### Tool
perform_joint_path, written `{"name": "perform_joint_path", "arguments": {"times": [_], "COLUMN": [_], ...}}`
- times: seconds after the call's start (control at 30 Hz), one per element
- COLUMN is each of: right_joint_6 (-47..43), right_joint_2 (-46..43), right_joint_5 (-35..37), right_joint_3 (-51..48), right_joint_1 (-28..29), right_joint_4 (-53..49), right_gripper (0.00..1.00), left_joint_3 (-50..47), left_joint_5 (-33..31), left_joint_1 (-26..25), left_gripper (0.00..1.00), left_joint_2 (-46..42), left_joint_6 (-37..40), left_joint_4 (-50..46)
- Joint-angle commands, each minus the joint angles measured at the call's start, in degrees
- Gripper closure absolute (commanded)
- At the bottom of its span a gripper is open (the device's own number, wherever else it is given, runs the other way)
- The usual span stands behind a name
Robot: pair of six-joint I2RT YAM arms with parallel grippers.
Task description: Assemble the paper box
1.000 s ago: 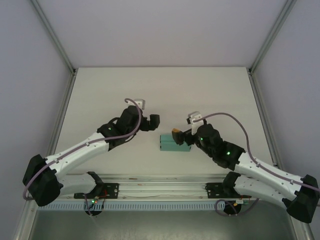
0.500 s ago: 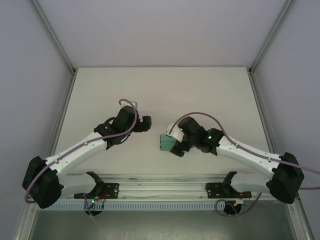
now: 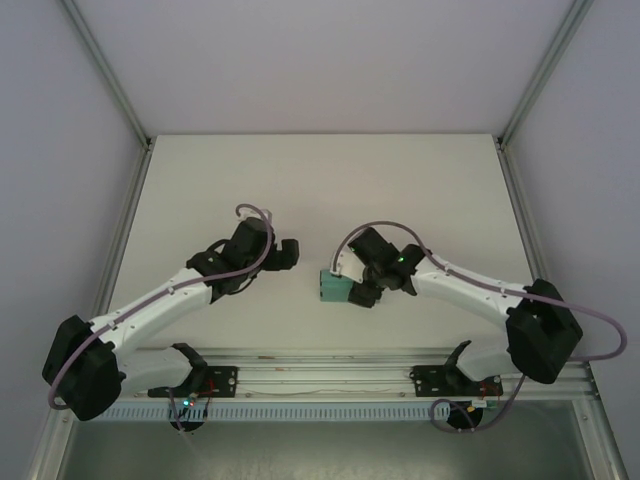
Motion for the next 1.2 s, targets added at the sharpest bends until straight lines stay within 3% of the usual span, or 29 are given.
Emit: {"name": "perform_joint_path", "arguments": {"times": [0.0, 0.23, 0.5, 0.63, 0.87, 1.0, 1.17], "right_joint_6": [1.2, 5.9, 8.4, 8.0, 12.1, 14.4, 18.4], "right_joint_2": [0.9, 0.8, 10.0, 17.0, 20.5, 19.1, 14.1], "right_joint_5": [3.2, 17.0, 41.9, 48.4, 45.5, 39.6, 30.6], "right_joint_3": [1.9, 2.5, 5.9, 8.2, 10.8, 10.3, 8.0], "right_joint_1": [-0.1, 0.3, 3.9, 6.0, 8.5, 10.3, 11.1], "right_joint_4": [-0.5, 9.1, 20.5, 21.8, 18.0, 14.8, 13.2], "right_gripper": [0.31, 0.5, 0.49, 0.48, 0.32, 0.17, 0.07], "left_joint_3": [-1.0, -2.0, -3.3, -4.1, -5.7, -6.7, -6.7], "left_joint_5": [-0.3, -1.8, -3.1, -3.7, -4.7, -4.5, -3.5], "left_joint_1": [0.6, 1.3, 2.1, 2.4, 3.1, 3.6, 4.3], "left_gripper": [0.0, 0.0, 0.0, 0.0, 0.0, 0.0, 0.0], "left_joint_2": [-1.7, -3.2, -3.9, -4.7, -7.8, -9.2, -9.2], "left_joint_6": [0.4, -0.1, -1.7, -2.2, -2.9, -2.9, -4.5], "left_joint_4": [-1.3, -1.5, -2.0, -2.5, -3.2, -2.8, -2.8]}}
